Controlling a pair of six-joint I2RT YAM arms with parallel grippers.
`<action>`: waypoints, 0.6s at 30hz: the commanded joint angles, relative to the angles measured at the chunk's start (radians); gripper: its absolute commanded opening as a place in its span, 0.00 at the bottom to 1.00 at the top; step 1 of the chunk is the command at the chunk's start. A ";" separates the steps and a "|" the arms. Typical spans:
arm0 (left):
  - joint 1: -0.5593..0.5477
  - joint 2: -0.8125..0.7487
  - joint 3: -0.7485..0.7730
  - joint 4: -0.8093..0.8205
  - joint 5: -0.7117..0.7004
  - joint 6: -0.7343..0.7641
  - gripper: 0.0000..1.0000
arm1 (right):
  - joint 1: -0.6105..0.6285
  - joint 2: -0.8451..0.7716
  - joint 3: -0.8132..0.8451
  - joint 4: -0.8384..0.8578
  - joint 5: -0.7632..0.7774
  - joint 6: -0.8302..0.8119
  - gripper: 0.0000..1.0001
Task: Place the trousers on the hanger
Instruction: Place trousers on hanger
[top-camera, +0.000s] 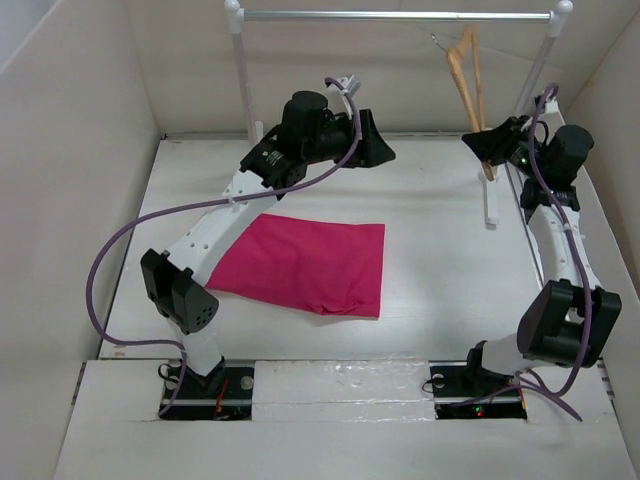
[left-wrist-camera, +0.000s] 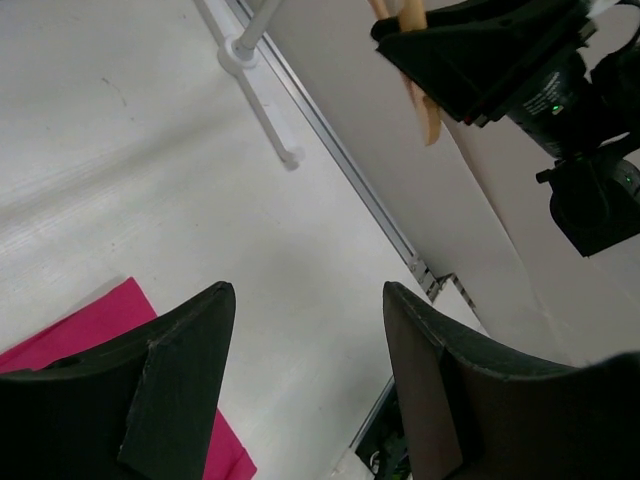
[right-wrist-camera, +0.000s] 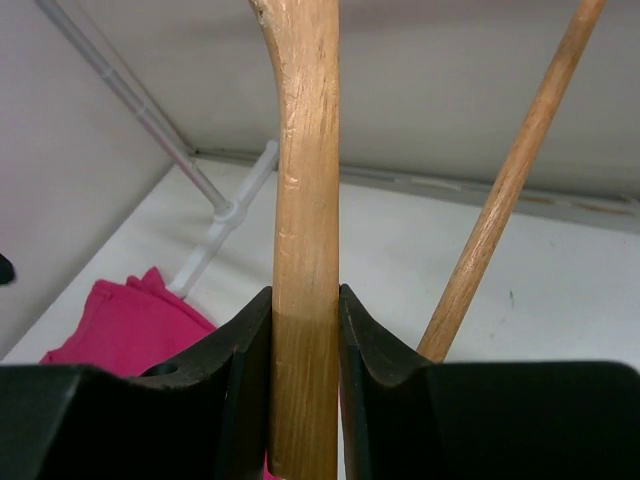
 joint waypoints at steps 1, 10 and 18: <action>-0.014 0.005 0.043 0.039 0.020 -0.019 0.57 | -0.016 -0.023 -0.003 0.415 -0.082 0.142 0.00; -0.063 -0.021 -0.026 0.217 -0.076 -0.112 0.62 | 0.035 -0.160 -0.179 0.124 -0.042 -0.069 0.00; -0.147 0.110 0.075 0.210 -0.343 -0.077 0.63 | 0.118 -0.268 -0.312 0.011 -0.010 -0.125 0.00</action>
